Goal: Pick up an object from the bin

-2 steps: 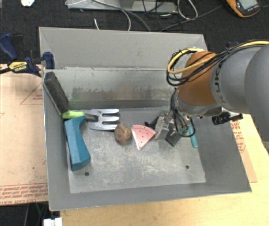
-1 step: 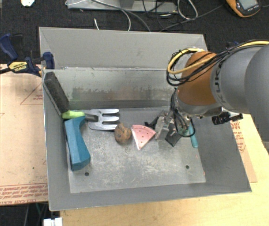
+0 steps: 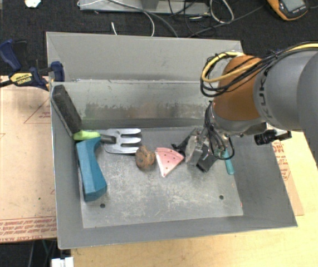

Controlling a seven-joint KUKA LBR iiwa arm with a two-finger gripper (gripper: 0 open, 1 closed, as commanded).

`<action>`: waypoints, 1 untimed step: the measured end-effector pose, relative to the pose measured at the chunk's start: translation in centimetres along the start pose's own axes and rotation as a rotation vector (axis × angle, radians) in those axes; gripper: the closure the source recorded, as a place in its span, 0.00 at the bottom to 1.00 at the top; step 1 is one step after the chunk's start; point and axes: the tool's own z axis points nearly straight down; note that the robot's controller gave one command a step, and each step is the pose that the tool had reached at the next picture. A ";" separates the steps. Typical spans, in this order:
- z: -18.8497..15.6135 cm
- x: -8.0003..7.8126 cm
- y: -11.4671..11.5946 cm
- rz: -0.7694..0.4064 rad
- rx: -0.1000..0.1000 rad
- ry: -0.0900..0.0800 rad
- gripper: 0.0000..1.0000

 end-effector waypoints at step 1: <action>-3.6 -0.2 0.1 -0.001 -0.002 -0.006 1.00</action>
Offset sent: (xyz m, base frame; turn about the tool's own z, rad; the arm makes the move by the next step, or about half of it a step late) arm 0.0019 0.0000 0.0806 -0.0008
